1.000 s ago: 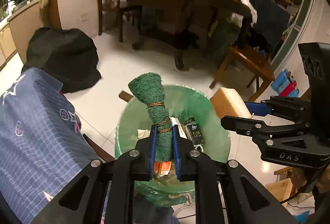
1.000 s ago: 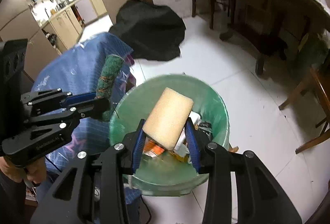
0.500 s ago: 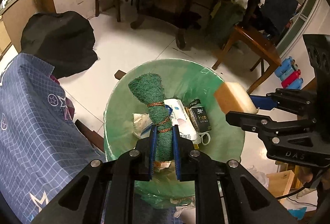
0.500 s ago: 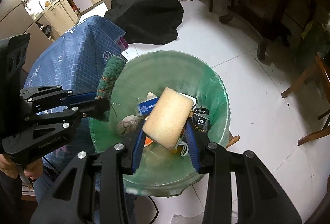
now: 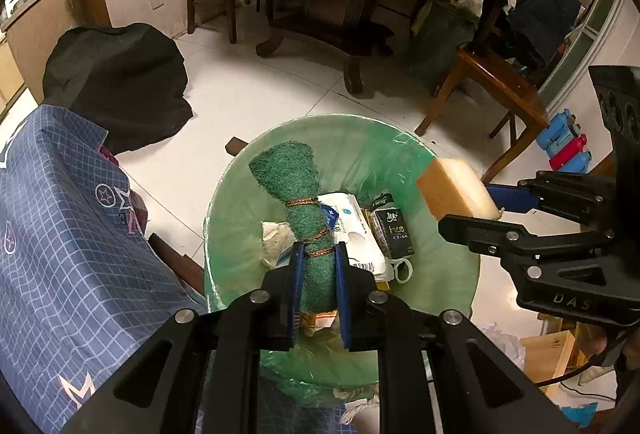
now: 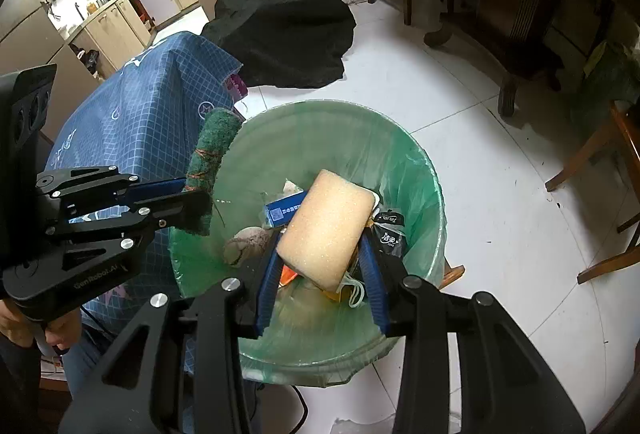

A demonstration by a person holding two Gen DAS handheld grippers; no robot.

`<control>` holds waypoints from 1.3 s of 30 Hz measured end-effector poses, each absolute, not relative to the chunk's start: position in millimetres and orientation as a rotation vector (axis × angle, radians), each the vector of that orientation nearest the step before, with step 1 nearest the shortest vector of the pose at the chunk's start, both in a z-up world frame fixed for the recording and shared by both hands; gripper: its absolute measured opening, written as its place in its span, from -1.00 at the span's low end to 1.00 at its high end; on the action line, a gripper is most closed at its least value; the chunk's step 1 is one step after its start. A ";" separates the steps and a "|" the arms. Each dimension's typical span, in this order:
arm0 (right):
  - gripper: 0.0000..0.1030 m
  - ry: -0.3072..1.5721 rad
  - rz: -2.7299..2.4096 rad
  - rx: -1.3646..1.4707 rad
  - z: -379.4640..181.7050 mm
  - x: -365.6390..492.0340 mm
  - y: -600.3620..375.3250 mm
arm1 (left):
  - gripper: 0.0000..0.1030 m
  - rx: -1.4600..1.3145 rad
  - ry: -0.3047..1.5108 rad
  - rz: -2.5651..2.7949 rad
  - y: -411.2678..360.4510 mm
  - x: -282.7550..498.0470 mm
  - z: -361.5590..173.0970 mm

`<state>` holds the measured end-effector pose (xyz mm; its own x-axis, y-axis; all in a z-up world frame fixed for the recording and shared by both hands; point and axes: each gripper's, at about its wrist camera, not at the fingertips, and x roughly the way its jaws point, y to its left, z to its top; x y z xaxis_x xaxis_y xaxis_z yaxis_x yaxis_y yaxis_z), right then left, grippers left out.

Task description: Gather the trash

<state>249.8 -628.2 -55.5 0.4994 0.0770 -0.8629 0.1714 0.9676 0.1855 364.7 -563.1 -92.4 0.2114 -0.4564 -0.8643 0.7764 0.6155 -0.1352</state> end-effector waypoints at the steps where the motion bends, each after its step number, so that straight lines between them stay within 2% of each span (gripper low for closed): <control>1: -0.24 1.047 -0.059 0.261 -55.2 249.6 -629.6 | -0.62 0.363 1.038 -0.872 -563.8 364.1 -91.9; 2: -0.12 1.042 -0.064 0.262 -54.8 248.9 -630.8 | -0.48 0.363 1.038 -0.861 -563.5 364.7 -92.0; 3: 0.20 1.036 -0.068 0.266 -54.2 248.0 -632.6 | -0.23 0.365 1.039 -0.849 -563.5 365.3 -92.2; 4: 0.30 1.026 -0.070 0.272 -53.2 246.9 -633.9 | -0.11 0.366 1.034 -0.839 -562.5 366.0 -91.8; 5: 0.30 1.017 -0.072 0.276 -52.3 245.2 -635.8 | 0.11 0.363 1.025 -0.834 -559.9 367.3 -91.6; 11: 0.30 0.977 -0.079 0.298 -46.2 235.9 -639.8 | 0.24 0.347 1.020 -0.812 -552.5 369.3 -86.3; 14: 0.49 0.893 -0.112 0.275 -29.9 215.8 -631.2 | 0.36 0.332 0.979 -0.811 -538.3 361.6 -77.0; 16: 0.72 0.795 -0.164 0.221 -13.2 191.1 -617.2 | 0.53 0.305 0.907 -0.794 -518.7 347.2 -64.9; 18: 0.89 0.701 -0.203 0.182 -0.2 164.7 -598.2 | 0.84 0.265 0.803 -0.771 -491.6 327.0 -50.3; 19: 0.89 0.653 -0.222 0.168 4.2 149.0 -587.0 | 0.90 0.248 0.765 -0.760 -477.9 317.1 -44.6; 29: 0.89 0.412 -0.389 0.124 6.3 31.4 -497.8 | 0.90 0.128 0.512 -0.725 -359.7 200.8 -1.0; 39: 0.89 0.307 -0.442 0.112 6.8 -47.2 -439.3 | 0.90 0.124 0.412 -0.791 -316.0 76.4 6.9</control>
